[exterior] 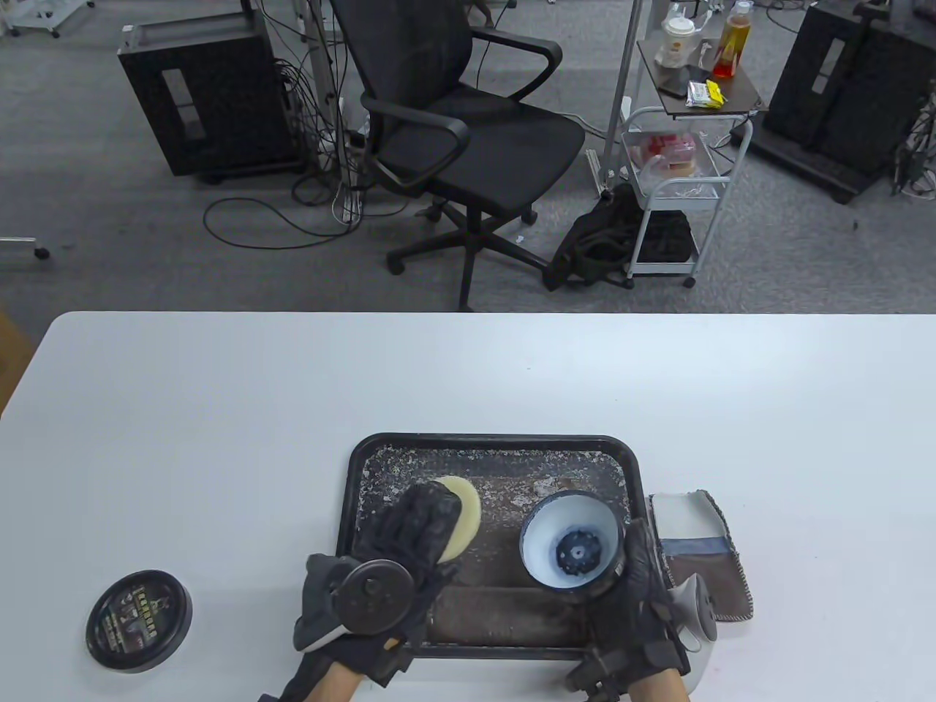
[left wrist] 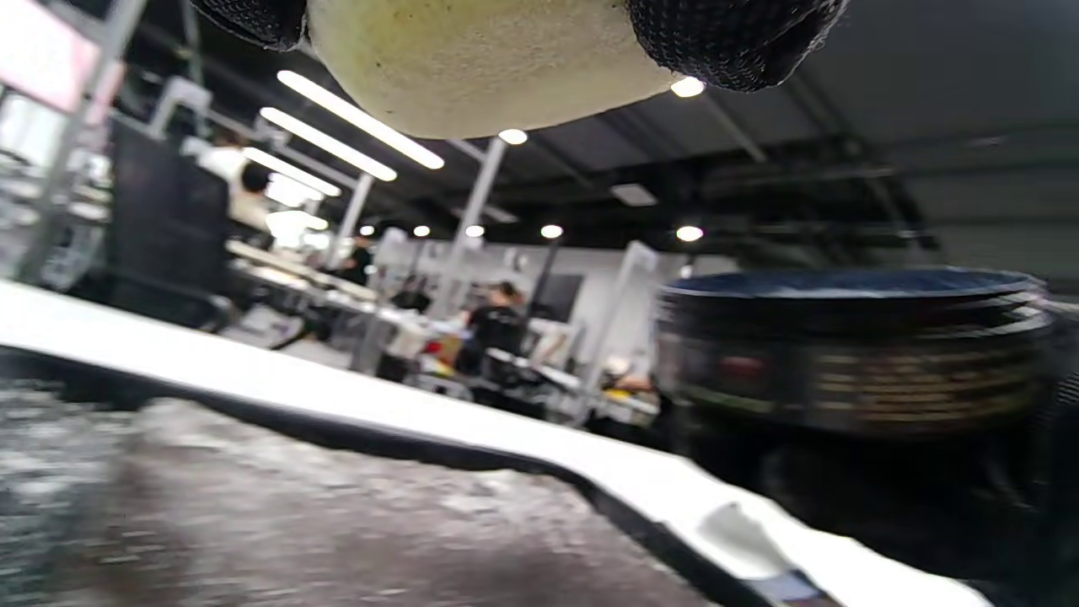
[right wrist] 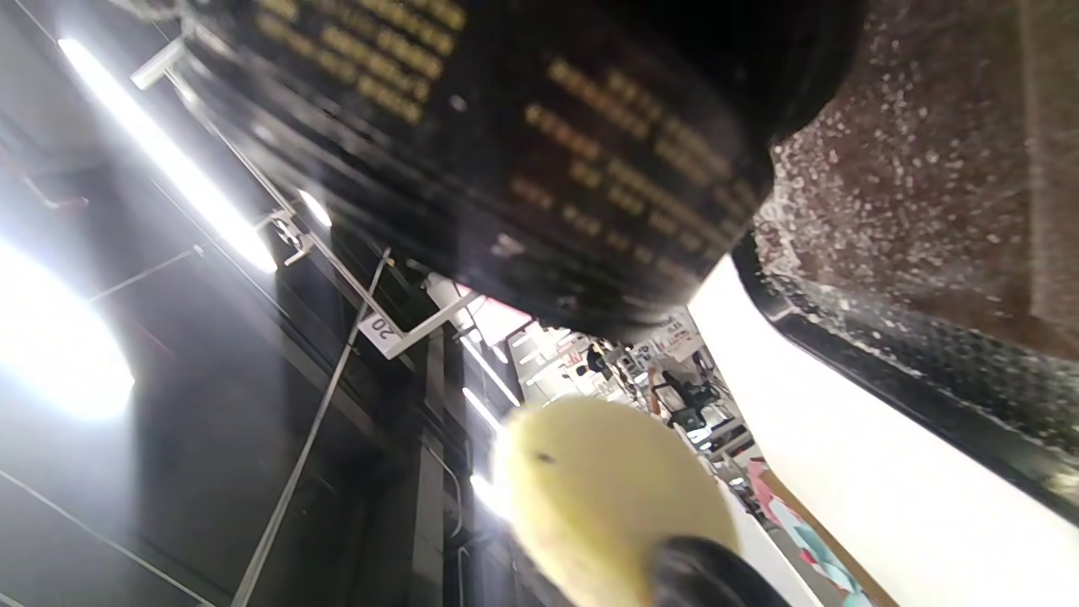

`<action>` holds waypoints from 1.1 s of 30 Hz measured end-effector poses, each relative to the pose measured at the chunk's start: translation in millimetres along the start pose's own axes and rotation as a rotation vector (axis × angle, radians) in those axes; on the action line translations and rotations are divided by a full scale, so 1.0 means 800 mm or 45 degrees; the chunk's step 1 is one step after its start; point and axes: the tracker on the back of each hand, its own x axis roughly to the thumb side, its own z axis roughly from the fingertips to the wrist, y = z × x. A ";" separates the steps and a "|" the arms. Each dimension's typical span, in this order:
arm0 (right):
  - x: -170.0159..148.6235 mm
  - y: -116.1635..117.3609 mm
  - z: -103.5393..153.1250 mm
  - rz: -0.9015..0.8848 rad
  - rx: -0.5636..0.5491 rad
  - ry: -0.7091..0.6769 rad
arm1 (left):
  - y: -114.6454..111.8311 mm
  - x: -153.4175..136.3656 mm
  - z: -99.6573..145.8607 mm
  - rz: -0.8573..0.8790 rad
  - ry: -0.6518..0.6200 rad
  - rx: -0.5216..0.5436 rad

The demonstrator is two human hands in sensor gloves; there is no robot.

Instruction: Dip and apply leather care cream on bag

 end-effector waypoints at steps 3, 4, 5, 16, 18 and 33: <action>-0.002 0.003 -0.002 0.044 0.020 0.030 | -0.018 0.026 -0.011 -0.037 -0.069 -0.040; -0.003 0.006 -0.003 0.065 0.033 0.051 | -0.024 0.032 -0.014 -0.057 -0.085 -0.068; -0.003 0.007 -0.003 0.074 0.039 0.057 | -0.027 0.035 -0.015 -0.068 -0.091 -0.082; -0.007 0.026 -0.014 0.370 0.134 0.100 | -0.048 0.052 -0.012 -0.092 -0.209 -0.142; -0.005 0.026 -0.014 0.385 0.129 0.086 | -0.049 0.053 -0.010 -0.095 -0.218 -0.126; 0.004 0.036 -0.013 0.705 0.048 -0.099 | -0.064 0.055 -0.008 -0.209 -0.138 -0.198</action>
